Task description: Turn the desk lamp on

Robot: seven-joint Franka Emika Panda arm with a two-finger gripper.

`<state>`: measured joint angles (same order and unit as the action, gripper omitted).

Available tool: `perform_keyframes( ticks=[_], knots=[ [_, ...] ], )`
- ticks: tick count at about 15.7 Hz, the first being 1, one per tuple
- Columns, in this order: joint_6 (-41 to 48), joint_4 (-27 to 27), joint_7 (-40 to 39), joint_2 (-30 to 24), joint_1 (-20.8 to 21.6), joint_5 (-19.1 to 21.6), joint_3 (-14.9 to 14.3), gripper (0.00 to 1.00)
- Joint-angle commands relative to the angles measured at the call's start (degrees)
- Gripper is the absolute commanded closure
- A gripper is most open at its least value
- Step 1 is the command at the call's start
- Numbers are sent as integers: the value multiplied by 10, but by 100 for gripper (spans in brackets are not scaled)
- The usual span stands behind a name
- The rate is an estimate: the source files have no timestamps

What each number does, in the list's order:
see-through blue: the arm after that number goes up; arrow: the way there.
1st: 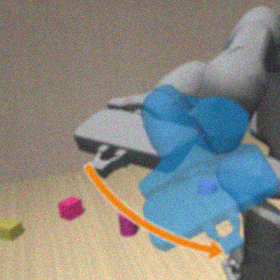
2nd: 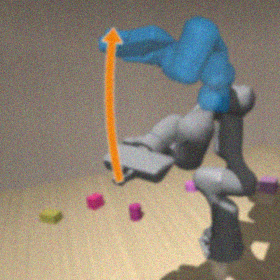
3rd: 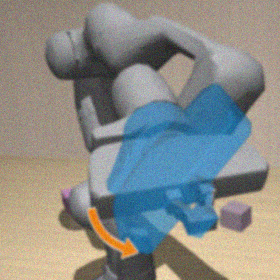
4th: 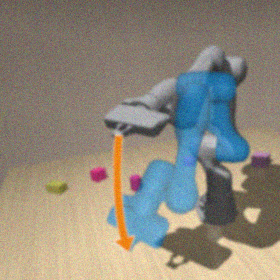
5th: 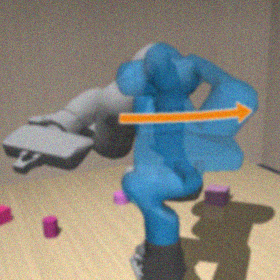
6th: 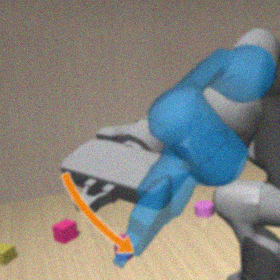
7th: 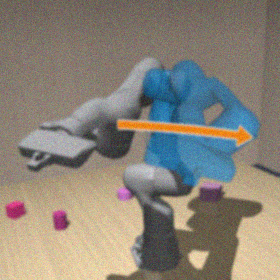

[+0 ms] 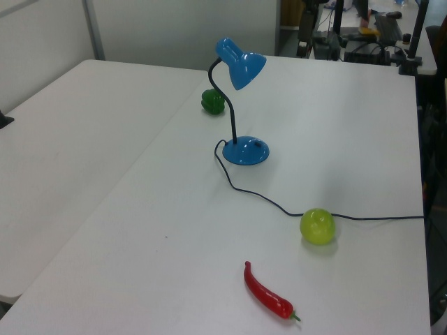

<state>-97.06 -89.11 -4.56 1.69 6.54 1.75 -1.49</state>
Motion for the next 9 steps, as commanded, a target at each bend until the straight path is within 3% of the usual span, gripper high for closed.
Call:
perform_keyframes(
  ticks=[1, 9],
  knots=[
    [5, -18, -11, -17, 5, 6, -3, 0],
    [43, -54, -13, -52, 21, 6, -6, 0]
  ],
)
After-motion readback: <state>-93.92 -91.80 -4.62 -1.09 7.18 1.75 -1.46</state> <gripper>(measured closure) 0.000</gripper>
